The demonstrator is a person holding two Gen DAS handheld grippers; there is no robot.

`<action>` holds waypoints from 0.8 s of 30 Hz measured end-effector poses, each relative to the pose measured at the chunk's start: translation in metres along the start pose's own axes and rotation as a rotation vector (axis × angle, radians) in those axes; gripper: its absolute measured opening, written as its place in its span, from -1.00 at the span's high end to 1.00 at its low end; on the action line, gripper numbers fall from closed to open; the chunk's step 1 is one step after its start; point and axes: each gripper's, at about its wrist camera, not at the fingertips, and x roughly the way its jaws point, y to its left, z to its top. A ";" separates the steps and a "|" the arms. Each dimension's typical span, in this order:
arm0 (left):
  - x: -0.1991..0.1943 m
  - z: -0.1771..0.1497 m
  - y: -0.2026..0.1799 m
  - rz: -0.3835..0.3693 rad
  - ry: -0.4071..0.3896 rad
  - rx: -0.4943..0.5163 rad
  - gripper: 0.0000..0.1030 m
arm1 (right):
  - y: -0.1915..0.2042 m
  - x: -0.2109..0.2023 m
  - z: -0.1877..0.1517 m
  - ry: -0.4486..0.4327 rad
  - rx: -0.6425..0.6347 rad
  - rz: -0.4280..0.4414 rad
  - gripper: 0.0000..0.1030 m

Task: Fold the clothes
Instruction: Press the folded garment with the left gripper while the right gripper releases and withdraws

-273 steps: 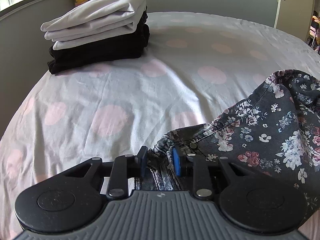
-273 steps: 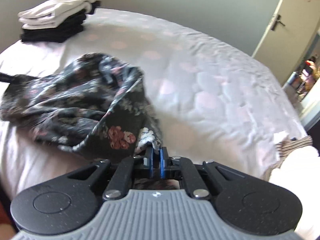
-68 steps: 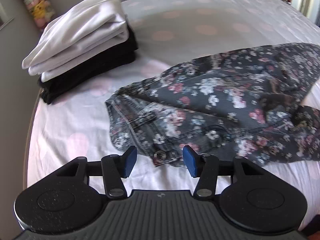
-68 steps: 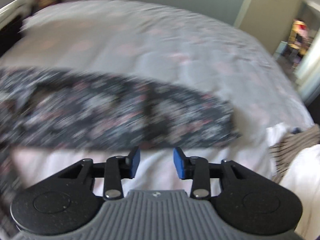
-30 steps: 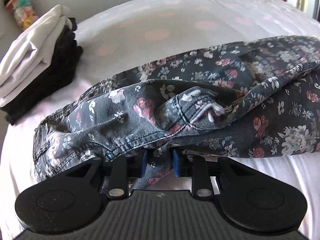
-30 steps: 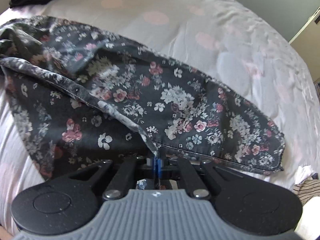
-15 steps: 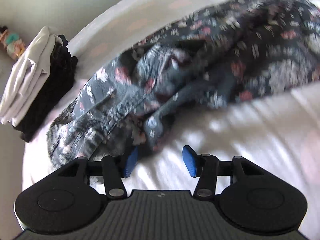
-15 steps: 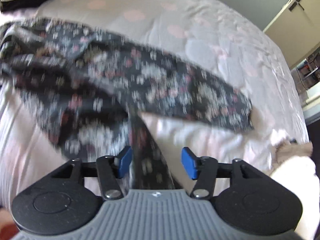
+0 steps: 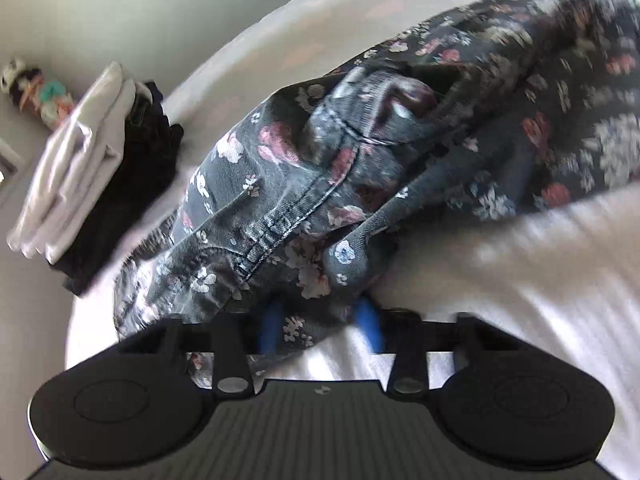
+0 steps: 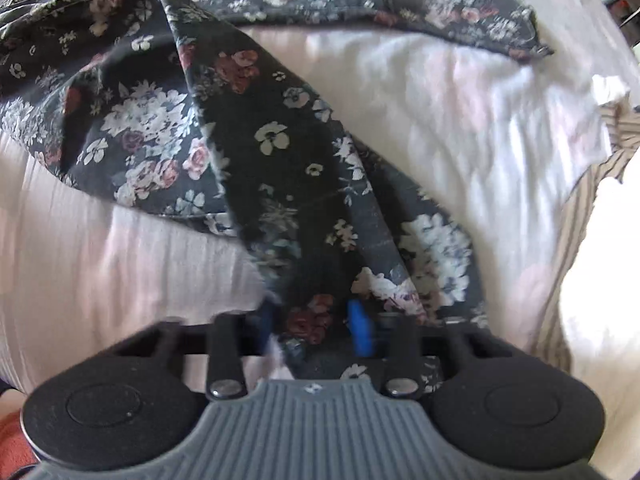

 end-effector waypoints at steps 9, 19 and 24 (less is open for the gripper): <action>-0.028 0.001 0.023 -0.042 -0.054 -0.125 0.93 | -0.010 -0.060 -0.006 -0.075 -0.020 0.025 0.92; -0.008 0.011 0.035 -0.048 -0.112 -0.191 0.93 | -0.087 -0.086 0.061 -0.196 0.046 -0.113 0.93; 0.001 0.015 0.036 -0.056 -0.134 -0.188 0.93 | -0.095 -0.053 0.102 -0.202 0.024 -0.172 0.93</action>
